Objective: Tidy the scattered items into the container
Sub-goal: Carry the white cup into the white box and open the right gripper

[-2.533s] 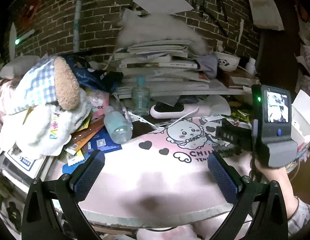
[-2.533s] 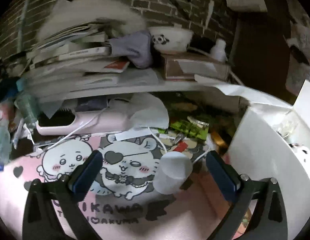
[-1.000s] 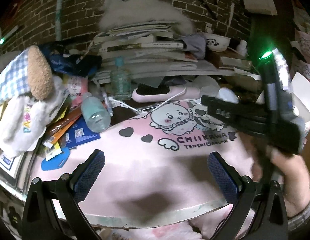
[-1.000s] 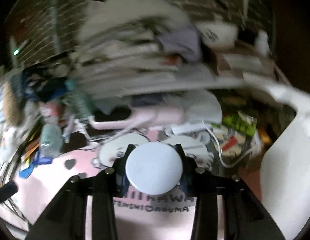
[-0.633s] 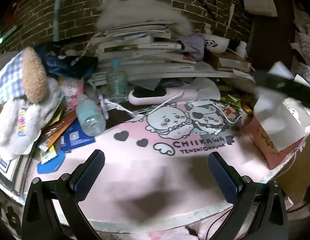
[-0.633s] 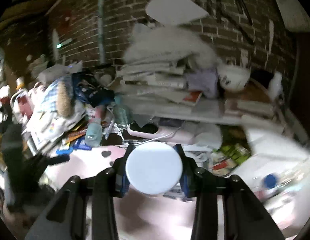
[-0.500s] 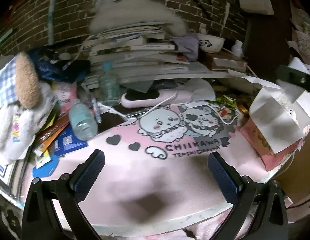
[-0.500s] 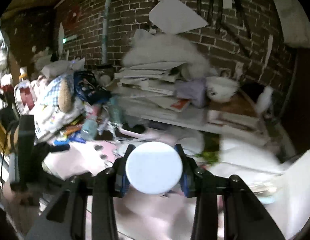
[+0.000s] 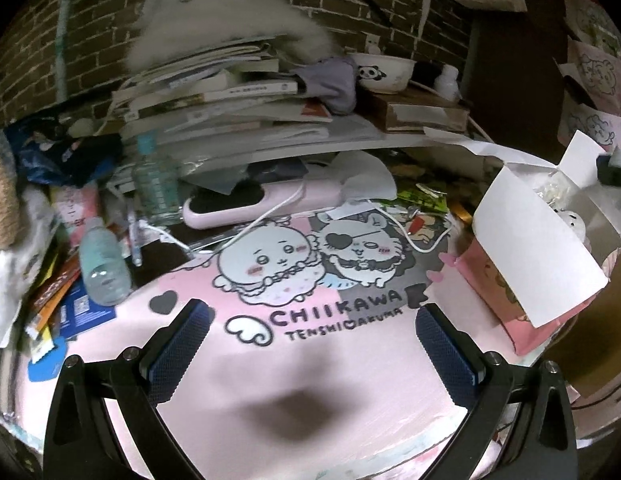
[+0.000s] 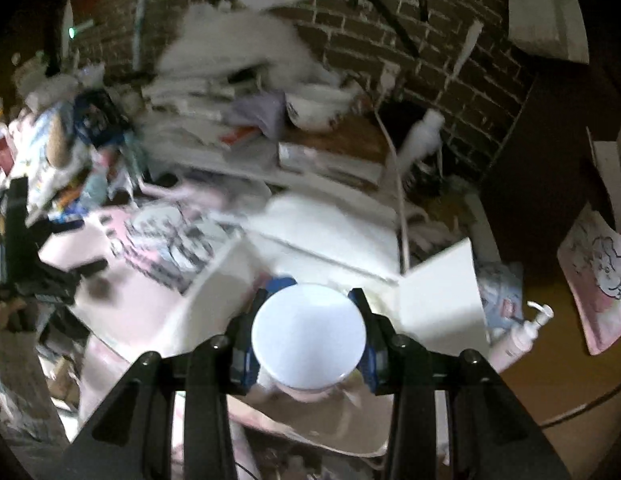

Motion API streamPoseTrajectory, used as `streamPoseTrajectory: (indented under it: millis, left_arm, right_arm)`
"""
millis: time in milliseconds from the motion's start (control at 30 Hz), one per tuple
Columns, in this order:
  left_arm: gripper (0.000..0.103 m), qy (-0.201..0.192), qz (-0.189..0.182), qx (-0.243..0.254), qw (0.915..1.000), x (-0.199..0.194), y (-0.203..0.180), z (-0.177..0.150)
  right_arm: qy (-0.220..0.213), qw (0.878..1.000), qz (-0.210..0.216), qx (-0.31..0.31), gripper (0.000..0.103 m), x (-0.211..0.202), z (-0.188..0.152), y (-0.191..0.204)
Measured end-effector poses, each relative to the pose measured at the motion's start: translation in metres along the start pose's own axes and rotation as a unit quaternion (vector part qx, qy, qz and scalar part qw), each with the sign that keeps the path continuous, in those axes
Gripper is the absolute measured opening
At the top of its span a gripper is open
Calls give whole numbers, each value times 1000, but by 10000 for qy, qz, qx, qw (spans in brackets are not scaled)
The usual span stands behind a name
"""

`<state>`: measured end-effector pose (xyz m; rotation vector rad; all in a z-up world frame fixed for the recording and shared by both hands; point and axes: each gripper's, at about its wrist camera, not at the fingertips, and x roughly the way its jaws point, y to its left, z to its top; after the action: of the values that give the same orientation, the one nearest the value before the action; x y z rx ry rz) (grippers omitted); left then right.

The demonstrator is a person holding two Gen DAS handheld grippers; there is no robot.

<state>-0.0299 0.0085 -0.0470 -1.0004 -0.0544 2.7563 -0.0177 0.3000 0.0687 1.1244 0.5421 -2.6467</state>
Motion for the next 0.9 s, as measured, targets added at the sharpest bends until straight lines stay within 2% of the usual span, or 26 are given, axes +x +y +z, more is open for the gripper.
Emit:
streamPoseTrajectory:
  millis: [267,367,533,767,900]
  left_arm:
    - [103,-10,-103,134,9999,5,-14,5]
    - [103,-8,-104,163,9998,6,-17,6]
    - [103,8,-136,212,9997,9,-23,7]
    - [103,-118,-384,461,9981,4,-43,14]
    - [103,-207,-654,529,9962,1,-52,16]
  right_arm:
    - [936,9947,-113,-410,36,34,-8,-4]
    - [1134,9916,-219,-577,36,43,-9,0]
    - [1559,9865,-26,-505,36,60,-12,-5]
    - [1679,9848,-37,-450,36,66,-10,-8]
    - [1695,9845,-36,-457,36,68,-10,-8]
